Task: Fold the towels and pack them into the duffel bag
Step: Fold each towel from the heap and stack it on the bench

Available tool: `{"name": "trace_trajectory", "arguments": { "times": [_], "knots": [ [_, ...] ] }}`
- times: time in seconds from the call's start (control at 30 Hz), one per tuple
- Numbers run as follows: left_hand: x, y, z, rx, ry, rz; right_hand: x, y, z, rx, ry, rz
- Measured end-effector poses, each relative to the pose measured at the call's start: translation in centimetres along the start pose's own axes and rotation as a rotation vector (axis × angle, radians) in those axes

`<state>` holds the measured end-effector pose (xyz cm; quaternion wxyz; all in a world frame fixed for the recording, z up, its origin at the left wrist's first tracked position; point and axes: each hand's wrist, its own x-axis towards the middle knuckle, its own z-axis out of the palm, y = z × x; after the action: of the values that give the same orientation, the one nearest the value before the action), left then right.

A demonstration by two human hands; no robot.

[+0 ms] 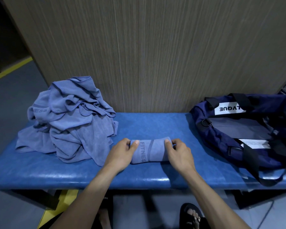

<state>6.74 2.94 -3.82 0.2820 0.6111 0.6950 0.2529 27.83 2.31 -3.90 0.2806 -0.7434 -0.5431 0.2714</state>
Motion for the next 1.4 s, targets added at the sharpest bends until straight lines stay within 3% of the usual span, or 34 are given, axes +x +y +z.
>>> {"name": "trace_trajectory", "arguments": {
  "times": [0.2, 0.37, 0.53, 0.8, 1.03, 1.23, 1.4],
  "knots": [
    [-0.2, 0.1, 0.7, 0.048, 0.079, -0.028, 0.0, 0.4, 0.5, 0.004, 0.107, -0.064],
    [-0.1, -0.3, 0.0, 0.035, 0.144, -0.068, 0.0, 0.4, -0.3, 0.098, 0.092, -0.036],
    [-0.4, -0.7, -0.5, -0.030, 0.068, -0.046, 0.0, 0.4, -0.6, 0.095, 0.068, -0.014],
    [-0.8, -0.6, 0.0, 0.096, 0.142, -0.072, -0.2, 0.6, 0.2, 0.033, 0.122, -0.021],
    [-1.2, 0.2, -0.1, -0.146, 0.190, -0.052, -0.3, 0.7, 0.0, 0.245, 0.135, -0.032],
    [-1.7, 0.2, 0.7, -0.402, 0.119, -0.108, -0.7, 0.8, 0.2, 0.326, 0.105, -0.016],
    [-1.4, 0.2, 0.6, -0.306, 0.103, -0.157, -0.7, 1.2, 0.4, 0.266, 0.068, 0.008]
  ]
}}
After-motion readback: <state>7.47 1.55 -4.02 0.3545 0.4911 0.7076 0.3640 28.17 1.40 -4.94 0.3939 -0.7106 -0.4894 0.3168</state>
